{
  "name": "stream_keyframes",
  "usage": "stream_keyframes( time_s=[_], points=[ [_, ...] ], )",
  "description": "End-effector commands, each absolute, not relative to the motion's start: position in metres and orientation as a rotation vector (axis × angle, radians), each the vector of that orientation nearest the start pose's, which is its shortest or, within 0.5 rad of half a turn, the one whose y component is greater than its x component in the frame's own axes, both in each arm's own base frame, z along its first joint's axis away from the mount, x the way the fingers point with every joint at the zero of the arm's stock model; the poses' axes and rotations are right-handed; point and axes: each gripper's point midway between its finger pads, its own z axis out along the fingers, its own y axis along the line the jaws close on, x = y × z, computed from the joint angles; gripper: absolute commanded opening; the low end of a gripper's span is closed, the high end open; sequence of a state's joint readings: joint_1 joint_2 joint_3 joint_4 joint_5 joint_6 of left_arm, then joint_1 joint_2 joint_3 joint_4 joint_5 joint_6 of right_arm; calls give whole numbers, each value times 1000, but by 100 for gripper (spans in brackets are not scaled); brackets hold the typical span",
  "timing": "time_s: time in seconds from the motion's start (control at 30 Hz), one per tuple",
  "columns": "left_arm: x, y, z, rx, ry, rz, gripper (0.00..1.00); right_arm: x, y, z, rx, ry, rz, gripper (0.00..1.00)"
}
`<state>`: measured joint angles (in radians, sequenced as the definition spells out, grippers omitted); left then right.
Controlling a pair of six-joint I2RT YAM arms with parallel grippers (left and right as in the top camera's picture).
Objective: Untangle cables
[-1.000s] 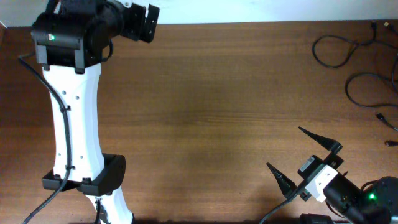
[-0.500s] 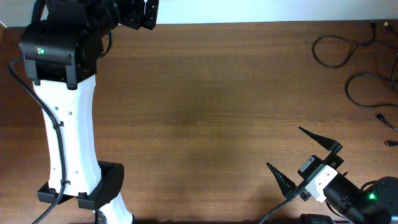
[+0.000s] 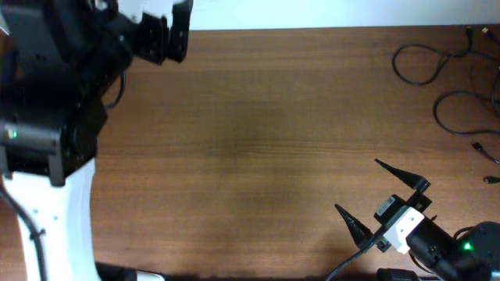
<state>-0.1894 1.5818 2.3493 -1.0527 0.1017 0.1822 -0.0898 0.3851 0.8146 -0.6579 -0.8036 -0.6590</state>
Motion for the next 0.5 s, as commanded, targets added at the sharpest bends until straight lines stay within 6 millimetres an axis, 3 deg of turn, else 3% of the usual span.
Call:
stream_keyframes(
  time_s=[0.0, 0.23, 0.4, 0.47],
  points=[
    [355, -87, 520, 405, 1779, -112, 99, 171, 110, 324, -997, 1418, 182, 99],
    [307, -72, 484, 382, 1731, -95, 99, 171, 110, 324, -997, 1418, 182, 99],
    [236, -47, 424, 309, 1425, -45, 99, 171, 110, 324, -997, 1418, 182, 99],
    [224, -48, 411, 322, 1324, -45, 99, 171, 110, 324, -997, 1418, 182, 99]
  ],
)
